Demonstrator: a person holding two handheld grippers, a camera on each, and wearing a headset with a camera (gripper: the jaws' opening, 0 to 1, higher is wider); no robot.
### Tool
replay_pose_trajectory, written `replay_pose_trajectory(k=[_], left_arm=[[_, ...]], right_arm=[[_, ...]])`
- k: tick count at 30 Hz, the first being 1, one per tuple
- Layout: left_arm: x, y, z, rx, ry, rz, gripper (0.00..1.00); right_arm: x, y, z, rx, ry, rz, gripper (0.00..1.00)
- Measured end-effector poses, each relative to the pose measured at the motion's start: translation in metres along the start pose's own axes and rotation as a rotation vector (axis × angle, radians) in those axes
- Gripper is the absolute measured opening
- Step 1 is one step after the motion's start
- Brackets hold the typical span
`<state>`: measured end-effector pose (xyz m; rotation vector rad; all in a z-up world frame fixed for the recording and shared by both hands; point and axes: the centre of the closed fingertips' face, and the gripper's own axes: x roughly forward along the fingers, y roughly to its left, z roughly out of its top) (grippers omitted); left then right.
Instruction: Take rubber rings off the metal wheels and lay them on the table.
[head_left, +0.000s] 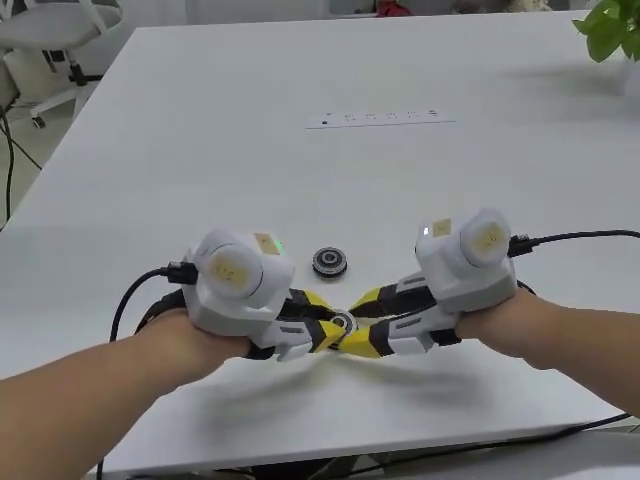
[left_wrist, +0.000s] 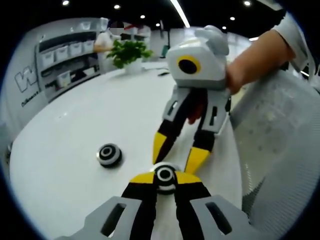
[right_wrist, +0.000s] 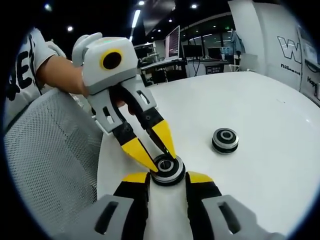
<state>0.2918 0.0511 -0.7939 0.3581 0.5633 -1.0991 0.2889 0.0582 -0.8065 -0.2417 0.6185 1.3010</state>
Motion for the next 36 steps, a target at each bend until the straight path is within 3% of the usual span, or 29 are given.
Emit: replay_pose_trajectory(k=[26,32,36], left_arm=[[-0.0010,-0.0007,-0.0010,0.035,-0.004,0.021,0.13],[-0.0017,-0.0008,-0.0012,0.035,-0.007,0.024,0.13],[-0.0014,-0.0005,-0.0012,0.033,-0.006,0.028,0.13]], right_arm=[[-0.0046,0.0006,-0.0045,0.018,0.017,0.017,0.17],[-0.0078,0.0001,-0.0082,0.011,0.028,0.021,0.08],[-0.0076,-0.0003,-0.0084,0.004,0.032,0.019,0.07]])
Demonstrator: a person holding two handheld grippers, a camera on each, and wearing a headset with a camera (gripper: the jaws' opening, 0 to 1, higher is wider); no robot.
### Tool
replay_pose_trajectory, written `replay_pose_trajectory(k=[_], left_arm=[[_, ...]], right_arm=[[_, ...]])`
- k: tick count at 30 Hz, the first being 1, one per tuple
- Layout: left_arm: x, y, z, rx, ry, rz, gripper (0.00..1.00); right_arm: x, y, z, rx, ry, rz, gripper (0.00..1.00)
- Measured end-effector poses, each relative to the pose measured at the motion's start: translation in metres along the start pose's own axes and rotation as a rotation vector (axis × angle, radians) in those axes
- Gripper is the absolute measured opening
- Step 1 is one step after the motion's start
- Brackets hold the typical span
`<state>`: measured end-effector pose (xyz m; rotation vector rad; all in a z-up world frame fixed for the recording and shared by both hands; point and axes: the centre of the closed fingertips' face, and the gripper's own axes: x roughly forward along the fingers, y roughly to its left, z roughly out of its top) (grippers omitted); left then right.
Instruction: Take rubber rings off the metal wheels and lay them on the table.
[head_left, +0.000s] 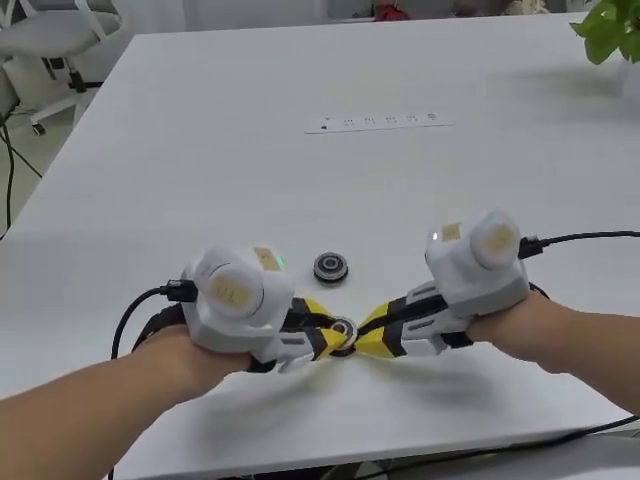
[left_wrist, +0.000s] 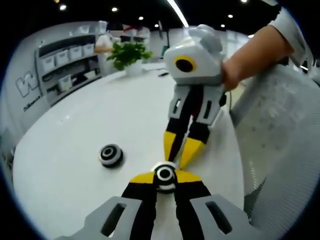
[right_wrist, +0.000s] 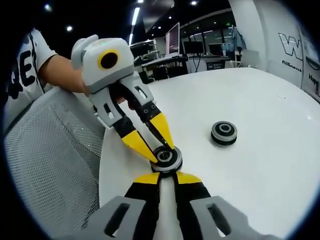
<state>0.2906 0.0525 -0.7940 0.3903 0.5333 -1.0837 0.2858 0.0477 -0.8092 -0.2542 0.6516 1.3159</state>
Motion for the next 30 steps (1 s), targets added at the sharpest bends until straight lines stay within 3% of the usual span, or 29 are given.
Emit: replay_pose_trajectory(k=[12,30], left_arm=[[-0.0002,0.0004,-0.0001,0.008,0.001,0.005,0.13],[-0.0011,0.0009,-0.0012,0.006,0.007,0.012,0.13]], right_arm=[[-0.0014,-0.0026,-0.0010,0.058,0.011,-0.006,0.00],[-0.0048,-0.0064,0.0018,0.237,-0.034,-0.005,0.00]])
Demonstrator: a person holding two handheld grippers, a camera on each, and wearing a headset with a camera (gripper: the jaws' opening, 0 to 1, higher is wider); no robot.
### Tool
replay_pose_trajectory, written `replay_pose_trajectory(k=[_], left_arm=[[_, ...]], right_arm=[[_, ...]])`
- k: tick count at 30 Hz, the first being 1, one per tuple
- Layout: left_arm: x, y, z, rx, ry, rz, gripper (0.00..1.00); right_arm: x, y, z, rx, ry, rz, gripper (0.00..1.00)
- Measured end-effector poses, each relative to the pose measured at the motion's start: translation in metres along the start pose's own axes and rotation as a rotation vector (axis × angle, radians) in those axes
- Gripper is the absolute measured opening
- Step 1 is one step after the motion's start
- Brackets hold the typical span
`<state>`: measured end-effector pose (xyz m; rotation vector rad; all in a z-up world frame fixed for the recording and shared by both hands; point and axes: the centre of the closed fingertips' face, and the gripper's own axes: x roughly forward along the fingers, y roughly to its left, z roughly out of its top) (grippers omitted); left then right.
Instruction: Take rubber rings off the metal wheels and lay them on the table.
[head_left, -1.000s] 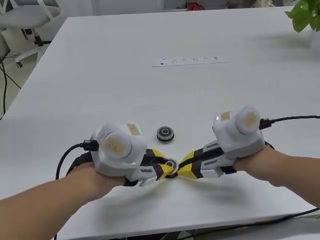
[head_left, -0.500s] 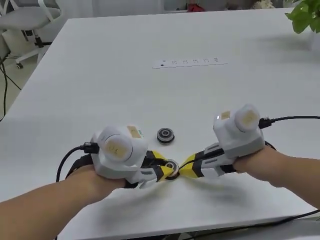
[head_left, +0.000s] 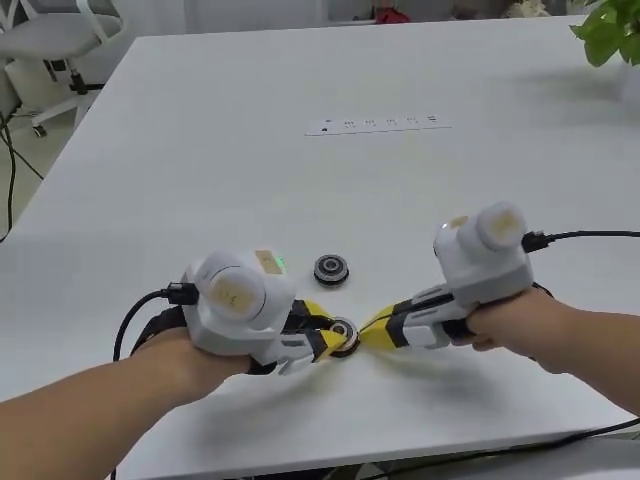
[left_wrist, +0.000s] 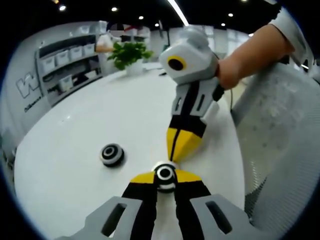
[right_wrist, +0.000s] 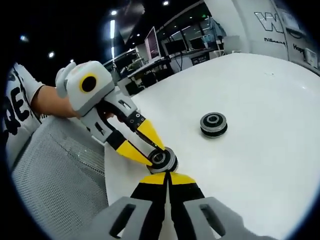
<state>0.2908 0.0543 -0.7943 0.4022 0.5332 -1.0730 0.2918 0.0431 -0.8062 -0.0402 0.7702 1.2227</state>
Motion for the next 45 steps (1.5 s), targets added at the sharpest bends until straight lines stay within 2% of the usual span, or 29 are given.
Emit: replay_pose_trajectory(k=[4,7,11,15,36,39,41,42,43,45], left_arm=[[0.000,0.000,0.000,-0.001,0.001,0.001,0.13],[0.000,0.000,0.000,-0.001,0.001,0.002,0.13],[0.000,0.000,0.000,0.002,0.007,0.007,0.13],[0.000,0.000,0.000,0.003,0.010,0.010,0.12],[0.000,0.000,0.000,0.014,0.020,0.015,0.12],[0.000,-0.001,0.000,0.014,0.019,0.013,0.12],[0.000,-0.001,0.000,0.015,0.019,0.013,0.12],[0.000,-0.001,0.000,0.014,0.020,0.013,0.12],[0.000,-0.001,0.000,0.015,0.019,0.013,0.12],[0.000,-0.001,-0.001,0.016,0.021,0.012,0.12]], right_arm=[[-0.001,0.000,0.001,0.052,-0.013,-0.006,0.00],[-0.002,0.001,0.007,0.118,-0.048,-0.005,0.00],[-0.003,0.001,0.006,0.113,-0.048,-0.008,0.00],[-0.004,0.004,0.009,0.137,-0.071,0.002,0.00],[-0.002,0.015,0.014,0.048,-0.063,0.011,0.00],[-0.001,0.018,0.015,0.038,-0.065,0.021,0.00],[0.002,0.024,0.017,0.031,-0.070,0.050,0.00],[0.001,0.022,0.019,0.028,-0.084,0.044,0.00],[0.001,0.023,0.019,0.040,-0.082,0.062,0.00],[0.000,0.022,0.017,0.029,-0.077,0.061,0.00]])
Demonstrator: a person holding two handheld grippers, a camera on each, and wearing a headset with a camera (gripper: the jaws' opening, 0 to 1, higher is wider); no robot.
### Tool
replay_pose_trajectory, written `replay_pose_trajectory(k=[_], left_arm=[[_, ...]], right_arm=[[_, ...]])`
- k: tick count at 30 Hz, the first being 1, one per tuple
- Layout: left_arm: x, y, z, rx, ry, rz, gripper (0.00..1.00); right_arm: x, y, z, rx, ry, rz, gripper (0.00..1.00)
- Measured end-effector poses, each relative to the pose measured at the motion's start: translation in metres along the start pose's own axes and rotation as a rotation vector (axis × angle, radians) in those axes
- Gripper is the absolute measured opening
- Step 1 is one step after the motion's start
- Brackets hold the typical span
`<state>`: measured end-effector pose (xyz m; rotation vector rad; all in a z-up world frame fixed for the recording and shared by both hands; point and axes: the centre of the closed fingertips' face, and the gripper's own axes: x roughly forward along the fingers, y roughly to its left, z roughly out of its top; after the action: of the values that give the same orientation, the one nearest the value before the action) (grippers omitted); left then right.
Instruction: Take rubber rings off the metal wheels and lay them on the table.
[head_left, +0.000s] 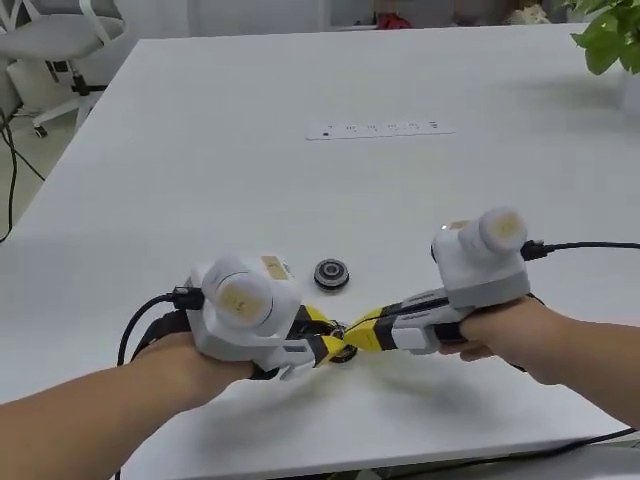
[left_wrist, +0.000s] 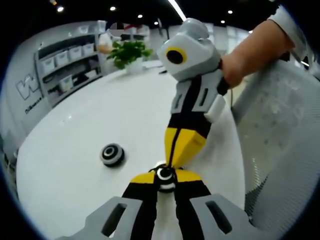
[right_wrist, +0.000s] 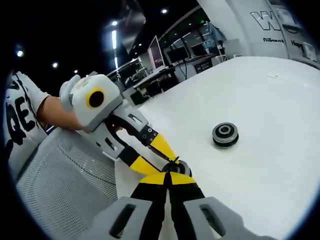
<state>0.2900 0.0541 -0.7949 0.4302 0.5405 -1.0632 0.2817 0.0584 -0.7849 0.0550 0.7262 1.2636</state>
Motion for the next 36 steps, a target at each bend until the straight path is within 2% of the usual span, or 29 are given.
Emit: replay_pose_trajectory(k=[6,8,16,19,23,26,28,33,36], left_arm=[[0.000,0.000,0.000,-0.002,-0.002,0.000,0.13],[0.000,0.000,0.000,0.020,-0.007,-0.005,0.13],[0.001,0.000,0.001,0.033,-0.012,-0.022,0.14],[0.000,0.001,0.002,0.069,-0.007,-0.022,0.15],[-0.003,0.001,0.003,0.072,-0.005,-0.036,0.16],[-0.006,-0.003,0.002,0.070,-0.004,-0.060,0.24],[-0.009,-0.003,0.003,0.077,-0.009,-0.058,0.27],[-0.019,0.002,0.010,0.033,-0.051,-0.045,0.32],[-0.026,0.004,0.011,0.015,-0.067,-0.037,0.39]], right_arm=[[0.001,-0.004,-0.001,-0.024,0.007,-0.011,0.00],[0.000,-0.006,-0.002,-0.028,0.007,-0.016,0.00],[-0.001,-0.009,-0.003,-0.025,0.010,-0.027,0.00],[-0.001,-0.009,-0.002,-0.033,0.008,-0.030,0.00],[-0.002,-0.009,0.000,-0.039,0.007,-0.034,0.00],[-0.002,-0.009,0.001,-0.048,0.008,-0.037,0.00],[-0.002,-0.009,0.001,-0.054,0.009,-0.036,0.00],[-0.003,-0.006,0.002,-0.061,0.007,-0.034,0.00],[-0.003,-0.004,0.005,-0.064,-0.004,-0.027,0.00]])
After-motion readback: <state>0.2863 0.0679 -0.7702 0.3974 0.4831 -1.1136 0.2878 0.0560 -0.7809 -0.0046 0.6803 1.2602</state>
